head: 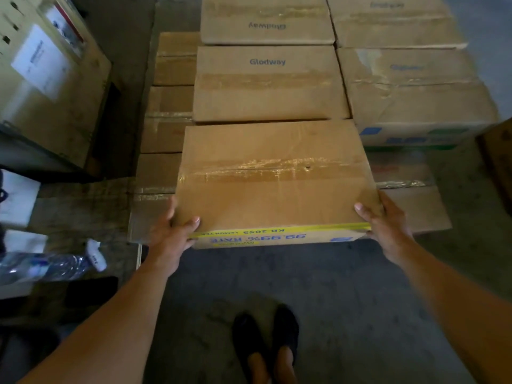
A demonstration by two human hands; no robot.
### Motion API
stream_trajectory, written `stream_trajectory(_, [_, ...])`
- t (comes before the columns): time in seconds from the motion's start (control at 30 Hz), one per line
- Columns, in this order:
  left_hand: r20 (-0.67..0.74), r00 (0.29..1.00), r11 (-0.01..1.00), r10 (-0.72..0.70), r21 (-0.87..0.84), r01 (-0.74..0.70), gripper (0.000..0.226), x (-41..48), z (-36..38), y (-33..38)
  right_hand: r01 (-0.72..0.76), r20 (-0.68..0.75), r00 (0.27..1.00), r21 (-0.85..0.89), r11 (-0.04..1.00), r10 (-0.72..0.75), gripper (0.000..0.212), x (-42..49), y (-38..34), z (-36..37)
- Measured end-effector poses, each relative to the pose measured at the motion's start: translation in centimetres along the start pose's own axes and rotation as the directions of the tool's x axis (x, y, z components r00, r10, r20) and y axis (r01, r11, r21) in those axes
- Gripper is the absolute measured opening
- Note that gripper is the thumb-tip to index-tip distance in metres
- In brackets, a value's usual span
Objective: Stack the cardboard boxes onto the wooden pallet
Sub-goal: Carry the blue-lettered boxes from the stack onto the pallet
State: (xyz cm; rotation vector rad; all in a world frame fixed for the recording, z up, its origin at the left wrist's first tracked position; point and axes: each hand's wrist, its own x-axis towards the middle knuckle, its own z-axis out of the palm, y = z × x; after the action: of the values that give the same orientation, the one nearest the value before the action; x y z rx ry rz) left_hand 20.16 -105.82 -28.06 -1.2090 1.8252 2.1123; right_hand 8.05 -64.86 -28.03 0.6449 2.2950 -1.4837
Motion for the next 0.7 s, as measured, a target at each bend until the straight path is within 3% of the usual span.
stream_trajectory(0.27, [-0.049, 0.999, 1.0, 0.006, -0.013, -0.007, 0.084, 2.4, 1.0, -2.0, 0.01, -0.044, 0.999, -0.06, 0.998, -0.012, 0.082, 3.8, 2.0, 1.9])
stream_trajectory(0.5, [-0.065, 0.998, 1.0, 0.015, 0.011, -0.014, 0.087, 3.3, 1.6, -2.8, 0.047, -0.056, 0.997, -0.083, 0.995, -0.052, 0.062, 4.7, 3.4, 2.4])
stream_trajectory(0.7, [-0.046, 0.999, 1.0, 0.01, 0.023, -0.009, 0.089, 3.6, 1.5, -2.7, 0.042, -0.052, 0.998, -0.097, 0.994, -0.047, 0.068, 4.7, 3.5, 2.5])
